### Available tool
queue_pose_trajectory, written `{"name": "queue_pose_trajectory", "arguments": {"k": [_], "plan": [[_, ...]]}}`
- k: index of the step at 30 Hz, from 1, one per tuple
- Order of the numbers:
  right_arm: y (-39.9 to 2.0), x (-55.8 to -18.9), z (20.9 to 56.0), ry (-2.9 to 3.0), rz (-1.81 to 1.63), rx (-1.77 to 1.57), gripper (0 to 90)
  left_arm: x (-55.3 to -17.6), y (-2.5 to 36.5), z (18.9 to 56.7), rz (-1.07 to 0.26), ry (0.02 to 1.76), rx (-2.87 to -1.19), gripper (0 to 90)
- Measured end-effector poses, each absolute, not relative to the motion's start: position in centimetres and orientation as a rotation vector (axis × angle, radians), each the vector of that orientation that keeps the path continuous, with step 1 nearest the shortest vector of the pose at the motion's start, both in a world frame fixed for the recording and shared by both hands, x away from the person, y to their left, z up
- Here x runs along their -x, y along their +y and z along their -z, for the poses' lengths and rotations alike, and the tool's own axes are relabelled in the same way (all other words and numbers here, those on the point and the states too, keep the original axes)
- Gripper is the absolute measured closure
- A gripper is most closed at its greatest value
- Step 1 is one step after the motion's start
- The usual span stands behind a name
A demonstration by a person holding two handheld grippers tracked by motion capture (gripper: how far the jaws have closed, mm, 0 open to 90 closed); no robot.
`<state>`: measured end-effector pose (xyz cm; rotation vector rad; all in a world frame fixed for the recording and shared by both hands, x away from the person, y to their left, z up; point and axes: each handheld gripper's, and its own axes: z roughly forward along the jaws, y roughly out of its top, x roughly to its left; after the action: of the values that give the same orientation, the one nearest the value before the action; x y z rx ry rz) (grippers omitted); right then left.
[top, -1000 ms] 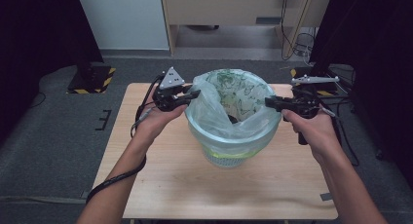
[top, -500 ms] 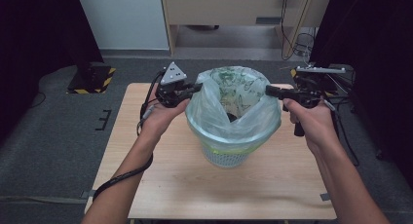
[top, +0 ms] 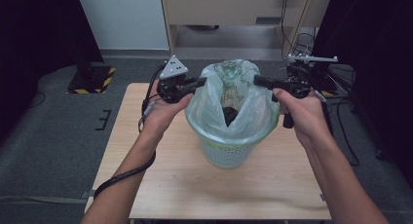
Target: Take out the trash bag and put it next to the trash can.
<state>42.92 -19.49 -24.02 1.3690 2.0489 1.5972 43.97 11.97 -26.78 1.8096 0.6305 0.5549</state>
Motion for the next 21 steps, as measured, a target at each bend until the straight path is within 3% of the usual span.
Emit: {"name": "queue_pose_trajectory", "arguments": {"k": [10, 21], "plan": [[-18.2, -43.0, 22.7, 2.034, -1.695, -1.354, 90.0, -43.7, 10.6, 25.7, -0.548, 0.597, -1.799, 85.8], [-16.5, -43.1, 24.4, 2.084, -1.705, -1.369, 90.0, -42.1, 8.8, 27.1, -0.529, 0.527, -1.856, 85.7]]}}
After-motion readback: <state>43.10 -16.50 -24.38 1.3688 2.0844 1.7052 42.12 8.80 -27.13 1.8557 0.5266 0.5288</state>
